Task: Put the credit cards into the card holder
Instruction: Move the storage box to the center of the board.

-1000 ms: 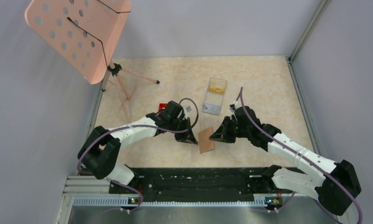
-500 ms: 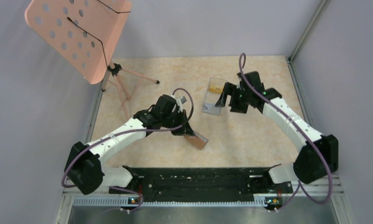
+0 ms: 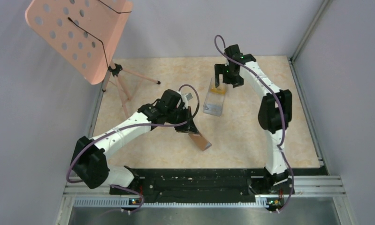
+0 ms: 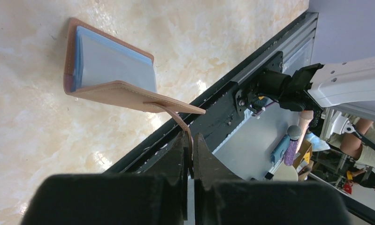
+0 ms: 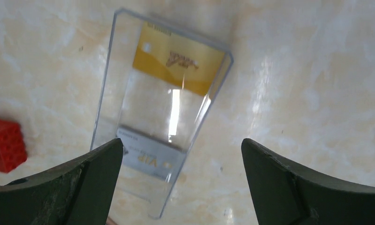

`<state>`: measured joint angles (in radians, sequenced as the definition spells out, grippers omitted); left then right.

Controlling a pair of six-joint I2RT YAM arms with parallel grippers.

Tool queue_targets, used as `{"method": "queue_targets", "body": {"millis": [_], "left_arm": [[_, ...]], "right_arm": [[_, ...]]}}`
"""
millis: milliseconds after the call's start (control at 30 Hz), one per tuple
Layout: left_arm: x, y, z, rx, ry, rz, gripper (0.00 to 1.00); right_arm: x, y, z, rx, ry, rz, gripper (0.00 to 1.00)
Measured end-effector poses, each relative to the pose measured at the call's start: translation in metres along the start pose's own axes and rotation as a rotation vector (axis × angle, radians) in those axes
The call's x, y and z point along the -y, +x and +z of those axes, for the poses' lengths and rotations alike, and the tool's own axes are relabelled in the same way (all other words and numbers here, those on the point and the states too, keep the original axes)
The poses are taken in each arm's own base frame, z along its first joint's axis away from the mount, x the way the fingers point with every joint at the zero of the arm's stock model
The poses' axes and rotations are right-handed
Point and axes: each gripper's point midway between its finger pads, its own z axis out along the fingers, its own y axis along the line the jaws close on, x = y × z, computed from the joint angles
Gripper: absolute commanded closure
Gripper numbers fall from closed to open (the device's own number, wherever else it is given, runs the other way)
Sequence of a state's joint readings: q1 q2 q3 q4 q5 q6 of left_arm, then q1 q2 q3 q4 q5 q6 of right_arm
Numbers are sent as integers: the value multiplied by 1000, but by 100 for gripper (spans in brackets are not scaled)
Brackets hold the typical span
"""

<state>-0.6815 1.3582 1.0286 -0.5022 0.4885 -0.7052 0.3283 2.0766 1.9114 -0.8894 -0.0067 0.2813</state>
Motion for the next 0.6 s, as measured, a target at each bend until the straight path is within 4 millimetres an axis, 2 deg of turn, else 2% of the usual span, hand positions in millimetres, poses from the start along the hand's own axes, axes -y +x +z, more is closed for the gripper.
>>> {"method": "queue_targets", "body": {"millis": [200,300,367,467,533,600], "left_arm": [[-1,-8,5,-28,-25,21,100],[-5,-12,8,-40,-38,15,100],[-7,-16,10,-49,-43,9,100],[-9,-20,14,-59,-47,6,100],[-10,-23,16,-66,-48,3,100],[-11,-25,18,-75,-47,0,100]], "right_arm": [[4,-46,56,5,33,-70,3],[16,-45,74,-22,43,-77,4],[25,-41,77,-47,44,-71,6],[34,-42,78,-56,13,-51,16],[32,-46,79,-45,-32,-42,27],[31,-49,80,-38,-72,-38,32]]}}
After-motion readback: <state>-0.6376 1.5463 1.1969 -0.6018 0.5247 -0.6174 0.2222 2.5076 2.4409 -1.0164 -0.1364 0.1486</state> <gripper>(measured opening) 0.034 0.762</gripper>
